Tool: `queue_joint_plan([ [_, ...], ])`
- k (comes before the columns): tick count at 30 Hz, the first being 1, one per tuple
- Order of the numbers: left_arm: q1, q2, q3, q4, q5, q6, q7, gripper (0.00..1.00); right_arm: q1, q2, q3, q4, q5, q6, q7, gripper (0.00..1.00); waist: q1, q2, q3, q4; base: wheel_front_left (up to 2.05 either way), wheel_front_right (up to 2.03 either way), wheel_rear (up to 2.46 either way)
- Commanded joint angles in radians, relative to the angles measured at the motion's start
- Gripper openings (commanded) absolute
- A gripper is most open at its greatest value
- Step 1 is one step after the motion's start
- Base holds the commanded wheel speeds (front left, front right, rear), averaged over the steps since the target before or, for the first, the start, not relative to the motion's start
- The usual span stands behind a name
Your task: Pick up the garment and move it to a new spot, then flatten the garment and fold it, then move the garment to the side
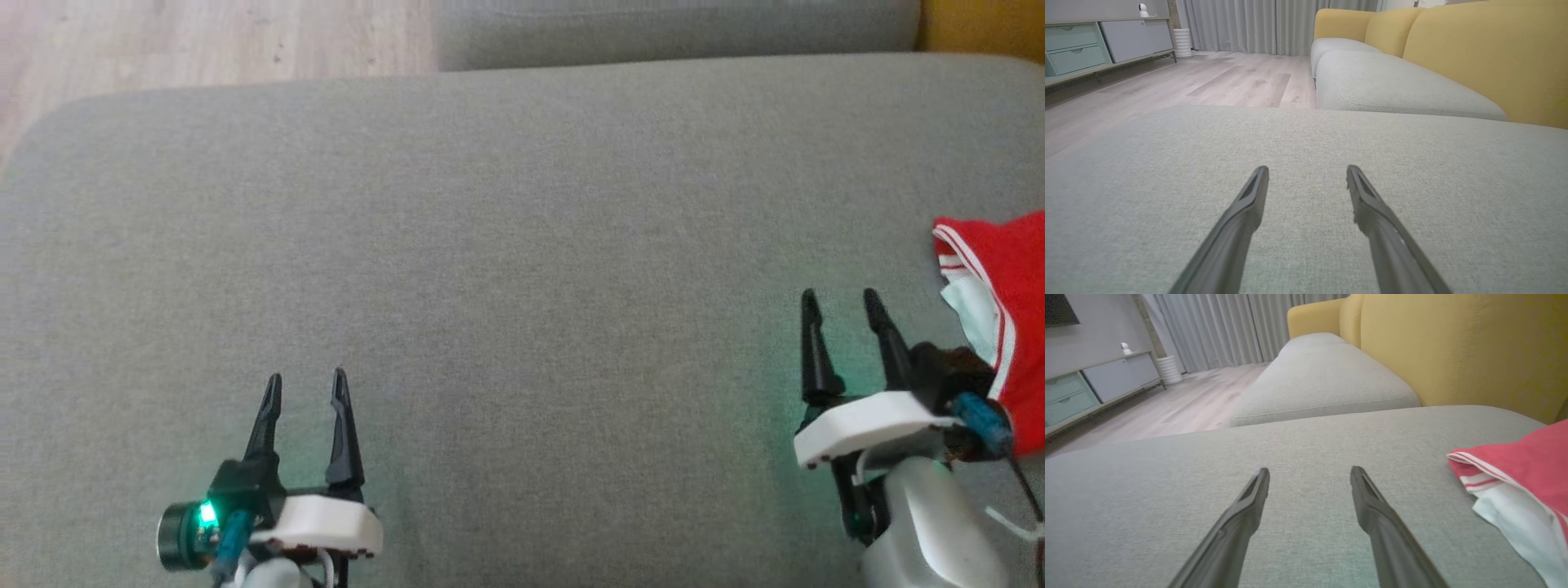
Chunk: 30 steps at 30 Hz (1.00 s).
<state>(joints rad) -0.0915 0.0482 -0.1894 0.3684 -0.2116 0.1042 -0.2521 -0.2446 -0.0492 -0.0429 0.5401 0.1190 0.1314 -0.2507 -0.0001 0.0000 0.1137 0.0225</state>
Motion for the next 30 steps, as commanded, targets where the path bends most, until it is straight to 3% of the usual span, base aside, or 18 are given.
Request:
queue_joint_plan([
  [1, -0.015, 0.002, 0.041, -0.03, -0.005, -0.002, -0.01, 1.0, -0.009, -0.001, 0.032, -0.038, 0.001, -0.001, -0.011, 1.0, 0.0001, 0.0, -0.017, 0.012, 0.0, 0.0, 0.0],
  [18, 0.045, 0.002, 0.099, -0.023, -0.022, -0.033, -0.01, 1.0, 0.057, -0.001, 0.089, -0.042, 0.041, -0.001, -0.011, 1.0, 0.0001, 0.0, -0.108, 0.028, 0.0, 0.0, 0.0],
  [22, 0.051, 0.002, 0.1, -0.024, -0.044, -0.058, -0.01, 1.0, 0.056, -0.001, 0.095, -0.047, 0.044, -0.001, -0.011, 1.0, 0.0001, 0.0, -0.108, 0.026, 0.0, 0.0, 0.0],
  [23, 0.076, 0.0, 0.062, 0.005, -0.045, -0.062, 0.0, 0.0, 0.081, 0.001, 0.069, -0.011, 0.039, 0.0, 0.0, 0.0, 0.0001, 0.0, -0.108, 0.026, 0.0, 0.0, 0.0],
  [30, 0.078, 0.0, 0.072, 0.047, -0.099, -0.069, 0.022, 0.0, 0.096, 0.003, 0.057, 0.021, 0.094, 0.0, 0.021, 0.0, 0.0001, 0.0, -0.108, 0.023, 0.0, 0.0, 0.0],
])
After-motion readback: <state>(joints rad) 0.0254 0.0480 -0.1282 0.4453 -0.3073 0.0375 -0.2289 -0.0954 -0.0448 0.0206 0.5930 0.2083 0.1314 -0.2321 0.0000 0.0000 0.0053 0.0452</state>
